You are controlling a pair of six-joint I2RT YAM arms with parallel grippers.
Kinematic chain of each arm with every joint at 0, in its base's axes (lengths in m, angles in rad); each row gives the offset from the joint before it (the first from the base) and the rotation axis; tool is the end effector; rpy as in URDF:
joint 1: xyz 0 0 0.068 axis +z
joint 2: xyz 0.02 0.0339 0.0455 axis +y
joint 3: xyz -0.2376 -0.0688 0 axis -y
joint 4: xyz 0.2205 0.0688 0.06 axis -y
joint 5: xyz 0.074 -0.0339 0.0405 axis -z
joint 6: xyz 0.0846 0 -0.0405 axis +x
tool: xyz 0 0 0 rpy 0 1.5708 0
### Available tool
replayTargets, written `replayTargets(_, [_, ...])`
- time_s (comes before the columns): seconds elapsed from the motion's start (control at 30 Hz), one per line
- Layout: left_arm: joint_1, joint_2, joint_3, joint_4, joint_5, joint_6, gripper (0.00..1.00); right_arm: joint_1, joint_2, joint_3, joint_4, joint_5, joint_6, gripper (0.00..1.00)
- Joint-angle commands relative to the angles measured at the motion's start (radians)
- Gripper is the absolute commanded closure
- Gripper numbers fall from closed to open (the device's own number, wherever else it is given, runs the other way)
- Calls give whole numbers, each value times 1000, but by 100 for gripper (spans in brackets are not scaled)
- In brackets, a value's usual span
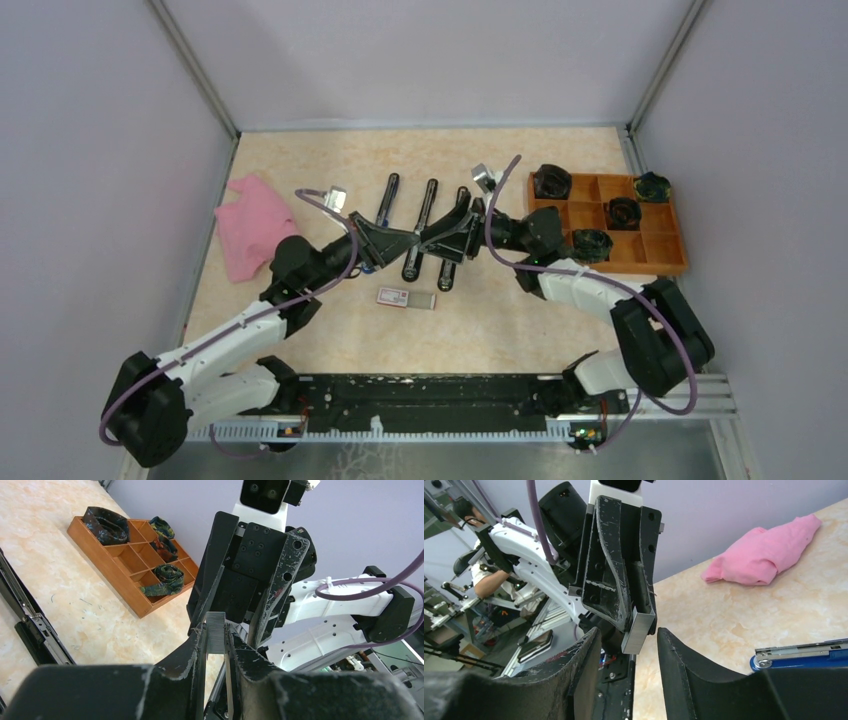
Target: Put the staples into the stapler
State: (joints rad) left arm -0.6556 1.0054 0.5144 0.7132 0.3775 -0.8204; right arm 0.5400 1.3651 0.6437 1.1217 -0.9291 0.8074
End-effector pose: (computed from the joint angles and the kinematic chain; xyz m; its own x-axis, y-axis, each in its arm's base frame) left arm 0.1905 -0.1859 0.2967 -0.5038 -0.4703 -0.7246 0.7086 0.2548 -0.6580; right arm 0.2151 0.2080 0.2941 -0.4484 0.2354 -0.8623 -0.8917 -0.0521 0.4495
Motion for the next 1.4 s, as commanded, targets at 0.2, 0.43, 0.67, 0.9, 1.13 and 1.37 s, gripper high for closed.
replayTargets(0.2, [1,-40,-81,196,-63,-63,77,-5,98,19,366,25,225,55])
replayTargets(0.43, [0,-37,-112,258,-96,-90,77,17,123,22,383,32,238,57])
replayTargets(0.67, [-1,-17,-129,323,-114,-120,77,33,127,27,349,37,217,58])
replayTargets(0.9, [-4,13,-131,361,-106,-132,77,43,129,31,336,53,212,59])
replayTargets(1.13, [-7,24,-131,373,-106,-131,78,51,131,37,325,55,209,64])
replayTargets(1.37, [-9,27,-134,375,-105,-128,77,51,132,37,332,55,216,76])
